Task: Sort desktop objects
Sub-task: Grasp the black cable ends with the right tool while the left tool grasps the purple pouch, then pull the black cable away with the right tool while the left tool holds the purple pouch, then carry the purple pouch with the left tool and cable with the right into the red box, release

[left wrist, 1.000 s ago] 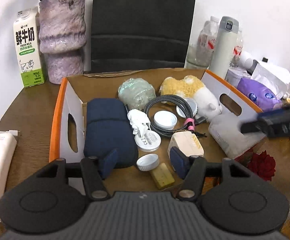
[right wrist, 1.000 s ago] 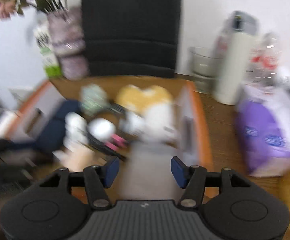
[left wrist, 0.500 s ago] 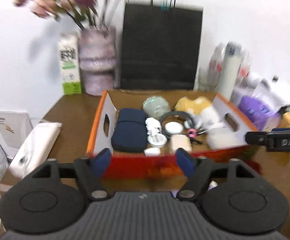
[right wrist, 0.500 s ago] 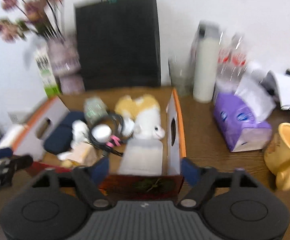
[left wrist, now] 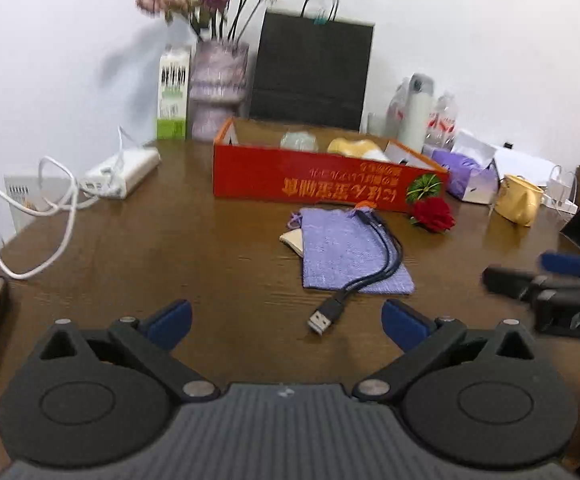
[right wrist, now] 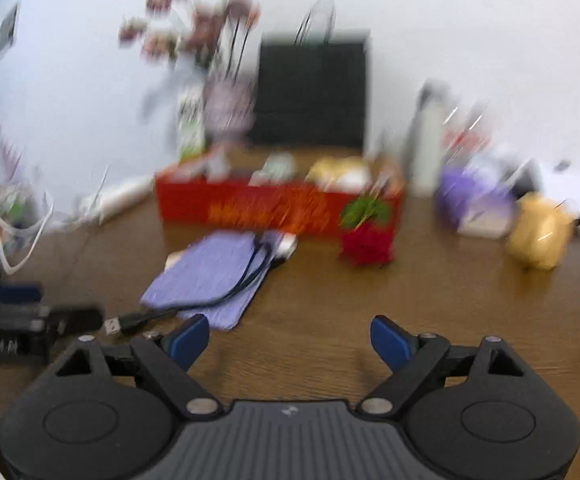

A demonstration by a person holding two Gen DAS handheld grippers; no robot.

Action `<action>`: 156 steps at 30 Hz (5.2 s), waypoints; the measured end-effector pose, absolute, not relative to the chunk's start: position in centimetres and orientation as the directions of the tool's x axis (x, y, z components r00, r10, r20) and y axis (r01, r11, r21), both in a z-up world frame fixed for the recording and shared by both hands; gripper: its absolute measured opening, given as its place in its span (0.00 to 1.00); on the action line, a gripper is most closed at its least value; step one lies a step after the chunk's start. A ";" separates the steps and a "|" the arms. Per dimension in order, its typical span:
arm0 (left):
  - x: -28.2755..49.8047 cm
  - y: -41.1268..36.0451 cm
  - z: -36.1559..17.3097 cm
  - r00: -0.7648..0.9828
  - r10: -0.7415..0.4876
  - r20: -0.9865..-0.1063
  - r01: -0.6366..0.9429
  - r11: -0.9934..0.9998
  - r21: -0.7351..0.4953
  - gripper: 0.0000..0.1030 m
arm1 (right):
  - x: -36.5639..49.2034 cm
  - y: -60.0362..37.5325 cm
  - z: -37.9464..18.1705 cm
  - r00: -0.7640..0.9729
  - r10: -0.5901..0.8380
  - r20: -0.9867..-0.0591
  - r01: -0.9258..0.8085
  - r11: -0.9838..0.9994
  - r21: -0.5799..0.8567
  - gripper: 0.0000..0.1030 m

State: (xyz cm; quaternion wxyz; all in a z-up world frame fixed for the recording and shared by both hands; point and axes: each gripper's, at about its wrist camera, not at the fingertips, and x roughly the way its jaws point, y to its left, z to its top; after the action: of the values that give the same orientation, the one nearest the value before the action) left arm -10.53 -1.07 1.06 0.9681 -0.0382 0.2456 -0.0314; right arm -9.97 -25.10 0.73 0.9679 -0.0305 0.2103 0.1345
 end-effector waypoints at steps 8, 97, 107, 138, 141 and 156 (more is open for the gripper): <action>-12.1 -2.5 0.9 0.894 -0.077 -0.441 0.064 0.997 -0.044 1.00 | -12.1 -25.7 0.9 0.885 0.299 -0.357 -0.316 0.949 0.009 0.97; -2.4 0.8 0.5 0.764 0.042 -0.644 -0.036 0.999 0.022 0.63 | -5.9 -24.0 -0.7 0.763 0.243 -0.599 -0.283 0.959 0.030 0.03; -7.2 -1.0 2.2 0.783 -0.042 -0.621 0.074 0.997 0.026 0.01 | -6.5 -24.2 -0.3 0.784 0.227 -0.578 -0.282 0.959 -0.005 0.01; -6.6 -0.1 6.5 0.831 -0.115 -0.545 0.086 0.993 -0.079 0.04 | -6.6 -23.5 0.9 0.841 0.237 -0.486 -0.292 0.956 -0.038 0.01; -4.9 0.6 10.2 0.868 -0.145 -0.474 0.119 0.989 -0.084 0.04 | -5.8 -23.1 3.9 0.877 0.261 -0.403 -0.318 0.945 -0.081 0.01; 16.6 0.5 18.1 0.866 -0.167 -0.471 0.195 0.981 0.010 0.05 | 12.7 -17.9 22.0 0.909 0.381 -0.167 -0.409 0.892 -0.194 0.01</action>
State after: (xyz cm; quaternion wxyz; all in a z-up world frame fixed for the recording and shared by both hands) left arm 16.65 0.47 18.07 0.9655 0.0286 0.2412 -0.0938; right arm 12.73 -17.88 22.05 0.9705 -0.1131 0.0626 0.2033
